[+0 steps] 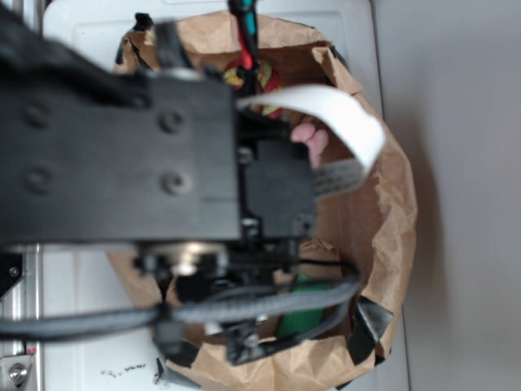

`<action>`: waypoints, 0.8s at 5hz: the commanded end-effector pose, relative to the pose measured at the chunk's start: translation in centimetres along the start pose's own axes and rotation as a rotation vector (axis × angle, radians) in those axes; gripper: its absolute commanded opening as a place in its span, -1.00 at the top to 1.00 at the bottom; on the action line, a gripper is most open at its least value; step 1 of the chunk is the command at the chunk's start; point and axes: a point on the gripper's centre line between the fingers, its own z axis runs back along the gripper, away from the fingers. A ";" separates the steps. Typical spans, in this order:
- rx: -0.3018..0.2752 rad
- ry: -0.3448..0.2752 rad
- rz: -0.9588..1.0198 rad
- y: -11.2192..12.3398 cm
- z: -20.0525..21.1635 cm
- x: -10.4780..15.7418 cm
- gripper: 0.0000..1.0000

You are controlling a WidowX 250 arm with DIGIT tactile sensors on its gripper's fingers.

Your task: Grab the pink bunny.

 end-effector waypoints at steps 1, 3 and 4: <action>-0.001 -0.089 0.140 1.1 -1.0 2.4 -1.00; 0.059 -0.095 0.345 1.8 -2.2 1.6 -1.00; 0.094 -0.082 0.356 2.0 -2.3 1.6 -1.00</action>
